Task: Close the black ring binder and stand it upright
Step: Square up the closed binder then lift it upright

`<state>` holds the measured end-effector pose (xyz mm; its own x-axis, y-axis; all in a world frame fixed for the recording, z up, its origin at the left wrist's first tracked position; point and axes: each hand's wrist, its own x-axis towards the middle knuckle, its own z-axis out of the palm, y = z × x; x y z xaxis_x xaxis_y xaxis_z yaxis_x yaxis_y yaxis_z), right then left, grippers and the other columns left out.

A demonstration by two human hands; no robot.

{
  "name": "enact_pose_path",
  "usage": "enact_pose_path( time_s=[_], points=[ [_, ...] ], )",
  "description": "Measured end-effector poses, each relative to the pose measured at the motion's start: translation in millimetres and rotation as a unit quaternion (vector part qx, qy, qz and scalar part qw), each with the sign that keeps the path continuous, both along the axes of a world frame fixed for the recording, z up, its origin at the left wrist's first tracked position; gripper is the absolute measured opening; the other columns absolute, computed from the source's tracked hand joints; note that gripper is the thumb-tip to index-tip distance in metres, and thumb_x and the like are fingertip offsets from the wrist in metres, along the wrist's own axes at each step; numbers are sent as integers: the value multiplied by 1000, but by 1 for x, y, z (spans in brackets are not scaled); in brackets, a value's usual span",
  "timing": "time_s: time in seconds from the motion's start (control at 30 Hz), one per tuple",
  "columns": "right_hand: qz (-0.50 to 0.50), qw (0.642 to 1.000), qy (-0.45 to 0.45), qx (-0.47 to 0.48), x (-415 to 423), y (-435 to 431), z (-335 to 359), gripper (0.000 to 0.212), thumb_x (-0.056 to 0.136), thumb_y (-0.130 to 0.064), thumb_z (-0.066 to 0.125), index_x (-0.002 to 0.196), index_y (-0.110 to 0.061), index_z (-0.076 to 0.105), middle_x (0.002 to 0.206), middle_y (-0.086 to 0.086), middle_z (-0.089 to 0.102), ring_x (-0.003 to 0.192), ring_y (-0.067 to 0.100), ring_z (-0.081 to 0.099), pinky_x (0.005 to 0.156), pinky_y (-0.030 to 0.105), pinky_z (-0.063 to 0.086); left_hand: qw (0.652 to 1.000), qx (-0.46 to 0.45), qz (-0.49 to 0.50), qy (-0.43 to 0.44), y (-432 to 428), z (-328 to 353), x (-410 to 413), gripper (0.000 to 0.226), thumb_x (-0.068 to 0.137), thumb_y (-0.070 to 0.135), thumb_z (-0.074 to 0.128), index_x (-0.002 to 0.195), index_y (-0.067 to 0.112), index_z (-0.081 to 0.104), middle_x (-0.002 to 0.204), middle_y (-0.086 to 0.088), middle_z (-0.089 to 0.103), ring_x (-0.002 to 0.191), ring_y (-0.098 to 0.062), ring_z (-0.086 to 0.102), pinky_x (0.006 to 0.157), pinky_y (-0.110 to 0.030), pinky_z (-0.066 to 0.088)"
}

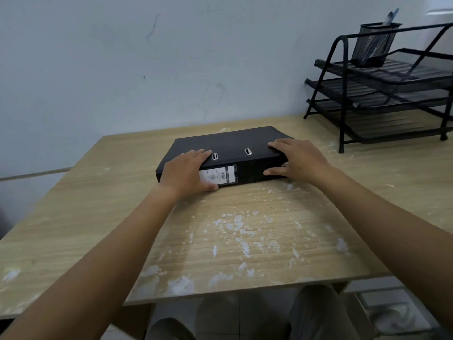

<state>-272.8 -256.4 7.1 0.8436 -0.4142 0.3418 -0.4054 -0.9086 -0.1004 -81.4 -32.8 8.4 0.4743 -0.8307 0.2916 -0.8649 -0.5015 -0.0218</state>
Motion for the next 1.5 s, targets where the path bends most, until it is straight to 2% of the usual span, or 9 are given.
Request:
enact_pose_path(
  time_s=[0.17,0.3,0.4,0.53,0.73,1.07,1.37,1.43,1.5],
  points=[
    [-26,975,-148,162,-16,-1,-16,95,71,-53,77,145,-16,31,148,4,32,133,24,38,100,30,38,1000,-5,-7,-25,-5,-1,-6,100,63,67,70,146,27,32,151,4,40,136,-19,41,104,-38,40],
    [-66,944,-187,264,-17,4,-14,118,71,-47,80,154,-13,3,162,7,8,148,24,14,115,37,22,999,-2,-27,-40,-12,-4,-14,103,69,62,70,151,25,21,155,1,34,140,-20,37,110,-36,33],
    [-84,908,-216,349,-20,5,-16,107,72,-47,80,150,-11,16,152,9,36,139,27,34,111,40,35,997,3,-34,-63,-16,-7,-19,100,71,64,68,151,26,20,155,0,34,140,-21,36,112,-37,30],
    [-91,874,-258,401,-23,6,-23,73,74,-47,78,128,-13,44,115,-6,55,107,15,54,75,21,43,997,6,-39,-66,-18,-6,-19,96,72,64,66,150,28,23,155,0,35,140,-22,36,112,-39,30],
    [-106,865,-262,415,-22,5,-24,58,70,-52,79,107,-20,50,93,-17,52,81,0,50,60,16,36,996,2,-52,-72,-26,-7,-28,91,75,62,64,149,26,26,155,-1,32,140,-22,34,113,-41,28],
    [-90,865,-264,416,-17,9,0,61,69,-47,82,110,-13,52,105,-3,60,95,15,56,62,19,38,996,-45,-39,-72,-29,-6,-36,93,70,58,71,145,20,31,147,-1,42,134,-23,40,111,-40,30],
    [-41,904,-290,313,-1,28,64,53,70,-40,84,92,-13,43,69,-11,51,57,-9,54,46,7,36,986,-161,1,-53,-17,8,-32,85,68,43,76,139,18,38,134,-5,54,121,-28,52,99,-44,41],
    [-26,911,-303,278,4,36,84,54,69,-39,84,91,-13,42,71,-11,50,55,-16,54,48,5,36,979,-204,9,-30,-15,14,-33,83,67,42,75,137,17,40,130,-5,57,116,-28,56,95,-45,44],
    [-27,920,-316,230,11,47,105,55,68,-47,82,94,-14,45,77,-9,54,68,-1,58,66,16,43,967,-253,16,-2,-13,20,-34,81,66,45,74,135,18,43,126,-4,60,111,-27,58,91,-46,46]
  ],
)
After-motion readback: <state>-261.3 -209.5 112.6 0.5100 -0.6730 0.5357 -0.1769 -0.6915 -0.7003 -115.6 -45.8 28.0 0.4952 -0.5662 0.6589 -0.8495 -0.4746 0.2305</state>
